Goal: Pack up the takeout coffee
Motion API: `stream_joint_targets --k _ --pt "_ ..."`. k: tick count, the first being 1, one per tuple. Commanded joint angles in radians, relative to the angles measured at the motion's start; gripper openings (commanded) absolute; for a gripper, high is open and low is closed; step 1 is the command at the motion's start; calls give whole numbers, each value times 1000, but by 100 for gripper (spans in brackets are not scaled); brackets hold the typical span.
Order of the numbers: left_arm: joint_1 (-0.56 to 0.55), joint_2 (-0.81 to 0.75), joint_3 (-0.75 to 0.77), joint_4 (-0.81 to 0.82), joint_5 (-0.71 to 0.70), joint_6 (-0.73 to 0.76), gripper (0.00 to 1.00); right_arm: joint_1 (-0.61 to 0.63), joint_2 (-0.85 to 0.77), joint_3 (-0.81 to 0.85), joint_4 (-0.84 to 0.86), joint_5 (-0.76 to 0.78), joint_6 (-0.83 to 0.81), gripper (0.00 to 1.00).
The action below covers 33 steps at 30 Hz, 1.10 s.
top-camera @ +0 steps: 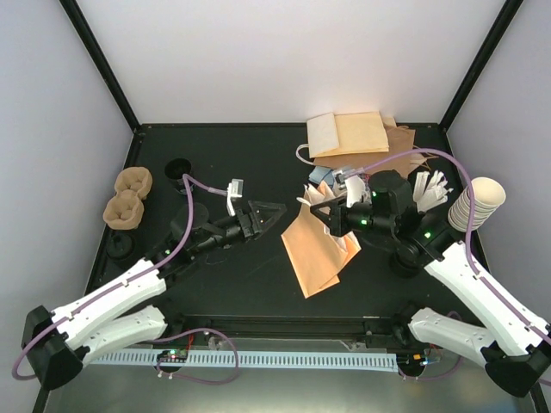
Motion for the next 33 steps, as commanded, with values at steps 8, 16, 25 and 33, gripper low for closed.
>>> stream_joint_targets --k 8,16,25,33 --pt "-97 89 24 208 -219 -294 74 58 13 15 27 -23 -41 2" --pt "-108 125 34 245 -216 -335 71 98 45 36 39 -44 -58 2" --pt "-119 141 21 234 -219 -350 42 141 55 20 69 -65 -86 2" --pt "-122 112 19 206 -238 -279 2 147 40 19 59 -22 -114 7"
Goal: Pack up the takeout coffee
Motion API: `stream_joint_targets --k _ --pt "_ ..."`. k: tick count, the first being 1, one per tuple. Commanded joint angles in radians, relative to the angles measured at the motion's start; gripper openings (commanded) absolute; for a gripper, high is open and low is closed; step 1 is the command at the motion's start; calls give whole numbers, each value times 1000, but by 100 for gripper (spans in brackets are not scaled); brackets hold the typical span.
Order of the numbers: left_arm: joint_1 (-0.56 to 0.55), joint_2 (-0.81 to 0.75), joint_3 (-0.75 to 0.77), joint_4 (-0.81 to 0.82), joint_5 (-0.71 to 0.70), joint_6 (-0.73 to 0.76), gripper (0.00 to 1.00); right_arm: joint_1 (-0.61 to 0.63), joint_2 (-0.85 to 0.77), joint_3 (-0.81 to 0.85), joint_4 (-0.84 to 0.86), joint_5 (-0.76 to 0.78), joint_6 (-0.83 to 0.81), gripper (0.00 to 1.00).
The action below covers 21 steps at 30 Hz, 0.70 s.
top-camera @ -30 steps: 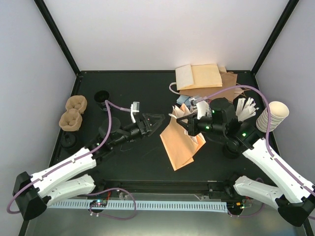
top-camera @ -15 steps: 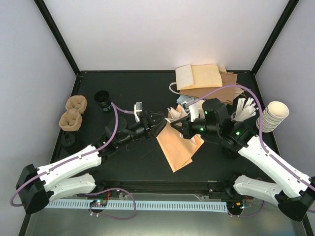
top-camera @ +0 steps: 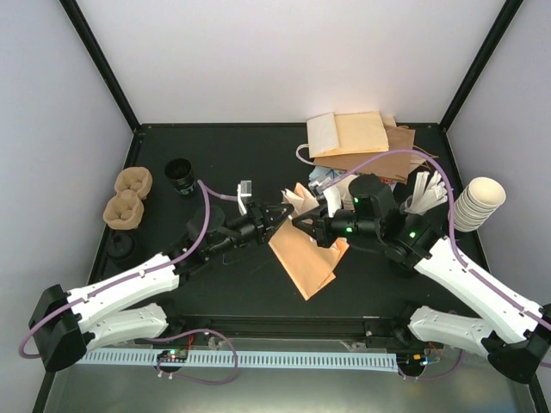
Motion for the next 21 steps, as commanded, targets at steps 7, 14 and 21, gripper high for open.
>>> stream_joint_targets --k 7,14,21 --pt "-4 -85 48 -84 -19 150 2 8 -90 82 -118 136 -41 29" --pt "-2 -121 63 -85 101 258 2 8 -93 243 -318 244 -64 37" --pt "-2 -123 133 -122 160 389 2 8 13 357 -498 233 -135 34"
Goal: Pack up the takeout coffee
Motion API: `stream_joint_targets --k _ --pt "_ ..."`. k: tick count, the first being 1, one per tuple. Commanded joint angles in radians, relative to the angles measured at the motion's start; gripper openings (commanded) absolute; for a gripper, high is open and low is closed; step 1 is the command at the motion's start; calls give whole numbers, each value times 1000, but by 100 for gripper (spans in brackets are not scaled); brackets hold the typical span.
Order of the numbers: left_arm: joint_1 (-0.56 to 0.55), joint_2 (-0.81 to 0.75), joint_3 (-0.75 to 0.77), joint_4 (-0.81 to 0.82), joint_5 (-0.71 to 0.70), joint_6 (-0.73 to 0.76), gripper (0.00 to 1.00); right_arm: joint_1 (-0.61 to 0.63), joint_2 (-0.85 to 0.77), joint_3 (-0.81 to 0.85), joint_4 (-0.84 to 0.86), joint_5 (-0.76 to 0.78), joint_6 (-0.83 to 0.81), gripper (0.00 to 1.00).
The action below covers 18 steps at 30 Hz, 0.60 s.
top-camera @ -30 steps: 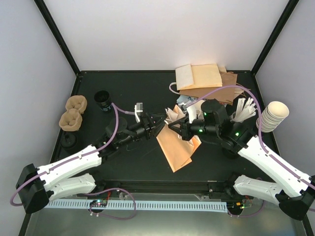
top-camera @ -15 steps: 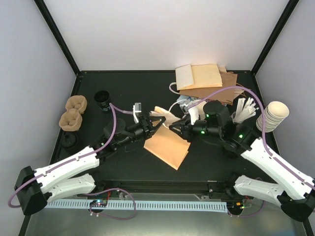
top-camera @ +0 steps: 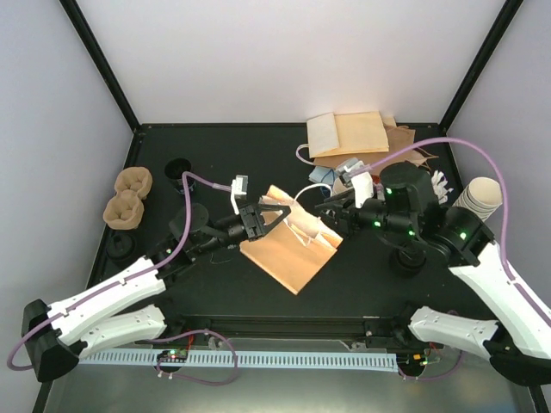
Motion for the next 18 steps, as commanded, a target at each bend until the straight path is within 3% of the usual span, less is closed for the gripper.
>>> stream_joint_targets --k 1,8,18 --pt "0 -13 85 -2 72 132 2 7 70 33 -150 3 -58 33" --pt "11 41 184 -53 143 212 2 7 103 17 -146 -25 -66 39" --pt "87 155 338 -186 346 318 2 6 109 11 -112 86 -43 42"
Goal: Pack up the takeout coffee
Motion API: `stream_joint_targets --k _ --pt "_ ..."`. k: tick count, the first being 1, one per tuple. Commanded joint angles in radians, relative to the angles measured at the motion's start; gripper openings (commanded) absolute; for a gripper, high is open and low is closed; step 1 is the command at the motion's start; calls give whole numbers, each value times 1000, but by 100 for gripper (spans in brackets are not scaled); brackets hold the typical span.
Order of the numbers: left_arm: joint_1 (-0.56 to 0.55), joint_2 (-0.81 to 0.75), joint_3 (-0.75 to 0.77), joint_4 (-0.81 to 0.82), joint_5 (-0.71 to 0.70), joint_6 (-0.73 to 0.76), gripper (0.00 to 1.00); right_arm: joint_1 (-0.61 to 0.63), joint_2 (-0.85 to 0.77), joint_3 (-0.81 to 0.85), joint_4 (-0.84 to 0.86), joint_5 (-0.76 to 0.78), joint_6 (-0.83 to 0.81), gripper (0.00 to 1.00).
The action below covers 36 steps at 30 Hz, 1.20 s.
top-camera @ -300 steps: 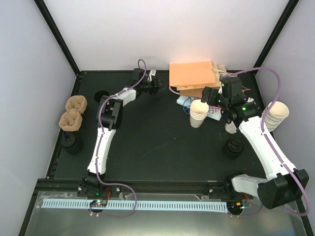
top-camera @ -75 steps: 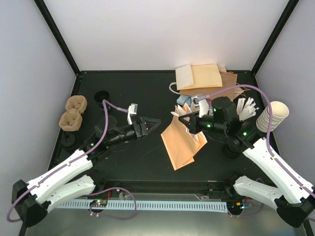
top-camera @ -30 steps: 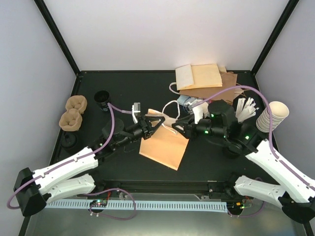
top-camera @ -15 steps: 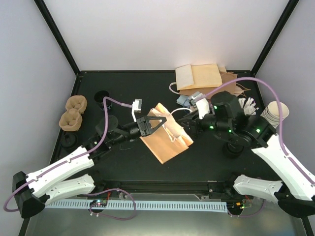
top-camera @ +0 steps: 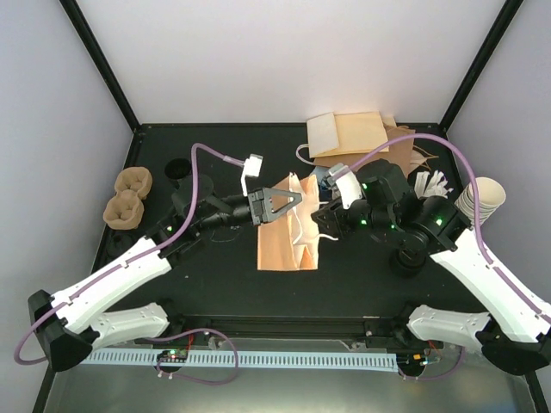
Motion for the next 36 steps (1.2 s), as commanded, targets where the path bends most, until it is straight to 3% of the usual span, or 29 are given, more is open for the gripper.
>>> stream_joint_targets --k 1,7,18,22,28,32,36 --pt "40 39 88 -68 142 74 1 6 6 -9 13 66 21 43" --pt "61 49 99 -98 150 133 2 6 35 -45 49 119 106 42" --pt "95 88 100 -84 177 132 2 6 123 -100 159 45 161 41" --pt "113 79 99 -100 184 139 2 6 152 -90 173 88 172 32" --pt "154 36 78 -142 190 149 3 7 151 -49 155 179 169 4" --pt "175 -10 66 -208 198 169 11 7 146 -24 137 232 154 1" --pt "185 -66 29 -289 189 184 25 7 142 -7 127 284 136 1"
